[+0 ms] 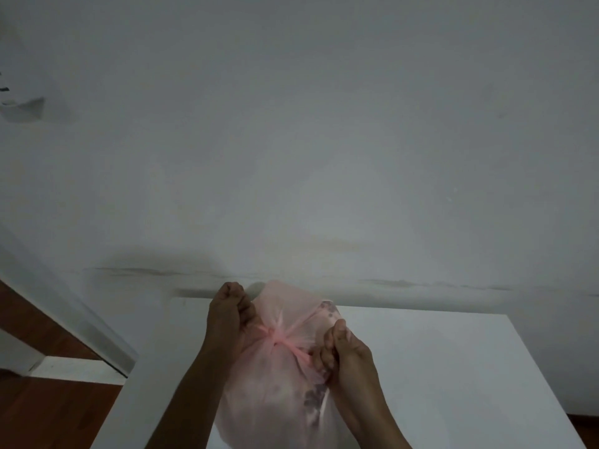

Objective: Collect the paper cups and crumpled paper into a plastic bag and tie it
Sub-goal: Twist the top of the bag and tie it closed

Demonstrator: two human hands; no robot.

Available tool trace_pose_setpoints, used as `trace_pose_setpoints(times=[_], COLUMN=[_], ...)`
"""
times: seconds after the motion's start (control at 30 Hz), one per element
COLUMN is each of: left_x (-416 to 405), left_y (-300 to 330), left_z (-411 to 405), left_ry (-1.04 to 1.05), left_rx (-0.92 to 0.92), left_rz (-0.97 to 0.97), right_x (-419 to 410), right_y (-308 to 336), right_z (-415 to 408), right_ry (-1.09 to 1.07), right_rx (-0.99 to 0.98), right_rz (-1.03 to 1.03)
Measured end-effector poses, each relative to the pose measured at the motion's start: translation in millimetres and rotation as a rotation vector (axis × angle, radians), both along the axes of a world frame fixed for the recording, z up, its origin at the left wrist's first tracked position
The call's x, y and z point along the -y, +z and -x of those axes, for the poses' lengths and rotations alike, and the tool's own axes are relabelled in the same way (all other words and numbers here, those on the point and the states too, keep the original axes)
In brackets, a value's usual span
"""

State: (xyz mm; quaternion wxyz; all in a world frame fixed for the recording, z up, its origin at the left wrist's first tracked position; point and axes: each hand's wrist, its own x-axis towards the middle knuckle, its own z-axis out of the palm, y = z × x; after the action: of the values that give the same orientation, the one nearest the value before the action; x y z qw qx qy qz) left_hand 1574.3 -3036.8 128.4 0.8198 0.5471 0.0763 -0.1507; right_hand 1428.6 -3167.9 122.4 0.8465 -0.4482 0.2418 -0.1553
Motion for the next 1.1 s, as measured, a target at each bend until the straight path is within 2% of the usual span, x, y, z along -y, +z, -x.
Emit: trace_pose_setpoints(times=[0.13,0.3,0.4,0.53,0.63,0.8,0.9,1.0,1.1], left_x=[-2.3,2.0,10.7,7.0,-3.0,-13.7,-15.2,-18.7,-28.3], left_y=[1.8,-5.0,-3.2,-0.7,3.0,-5.5,-17.8,-33.1,-37.5], left_z=[-11.8,-6.8,1.7,8.3,11.4,20.1,28.8,29.4,32.3], left_ry=[0.002,0.007,0.027,-0.071,-0.137,-0.011,0.041,-0.114,-0.137], left_rx=[-0.001,-0.060,-0.024,0.170,0.249,0.412,0.330,0.190,0.101], left_rz=[-0.040,-0.004,-0.022,-0.198,-0.317,-0.595,-0.577,-0.506,-0.509], right_x=[4.7,8.9,14.4,24.3,36.1,33.9,30.6,24.5,18.7], right_y=[4.6,0.7,6.2,1.3,-5.5,-11.7,-15.9,-16.3,-12.2], right_z=[12.0,25.9,31.6,30.7,32.4,34.6,27.7,19.5,15.2], right_ry=[0.016,0.009,-0.017,-0.043,-0.084,-0.195,-0.114,-0.043,-0.041], right_rx=[-0.003,-0.018,-0.031,-0.075,-0.127,-0.189,-0.299,-0.346,-0.324], right_rz=[0.204,0.245,0.326,0.508,0.652,0.745,0.788,0.744,0.738])
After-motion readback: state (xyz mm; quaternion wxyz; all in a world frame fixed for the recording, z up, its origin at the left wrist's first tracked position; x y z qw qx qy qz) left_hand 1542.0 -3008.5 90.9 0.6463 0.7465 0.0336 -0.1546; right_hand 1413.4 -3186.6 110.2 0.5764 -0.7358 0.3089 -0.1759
